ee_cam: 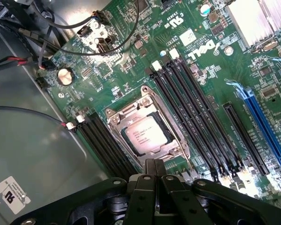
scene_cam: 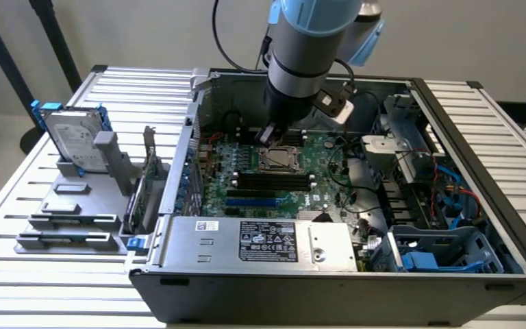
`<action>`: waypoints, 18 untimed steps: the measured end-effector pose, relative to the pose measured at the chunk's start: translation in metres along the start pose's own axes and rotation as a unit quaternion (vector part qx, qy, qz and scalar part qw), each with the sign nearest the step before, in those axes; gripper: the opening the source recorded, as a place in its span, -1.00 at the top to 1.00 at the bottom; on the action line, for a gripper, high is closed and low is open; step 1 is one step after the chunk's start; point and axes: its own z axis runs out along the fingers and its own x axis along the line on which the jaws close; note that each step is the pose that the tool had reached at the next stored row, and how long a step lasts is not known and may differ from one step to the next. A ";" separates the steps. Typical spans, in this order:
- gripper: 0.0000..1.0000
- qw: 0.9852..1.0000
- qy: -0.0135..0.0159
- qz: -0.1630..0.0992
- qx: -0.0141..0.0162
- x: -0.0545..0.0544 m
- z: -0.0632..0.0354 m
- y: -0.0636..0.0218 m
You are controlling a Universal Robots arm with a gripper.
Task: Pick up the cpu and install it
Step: 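Install the first cpu locking lever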
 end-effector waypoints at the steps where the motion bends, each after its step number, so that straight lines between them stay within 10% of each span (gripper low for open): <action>1: 0.79 1.000 0.000 0.000 0.001 0.000 -0.0008 0.0000; 18: 0.79 1.000 -0.001 0.000 0.001 -0.001 -0.0036 0.0004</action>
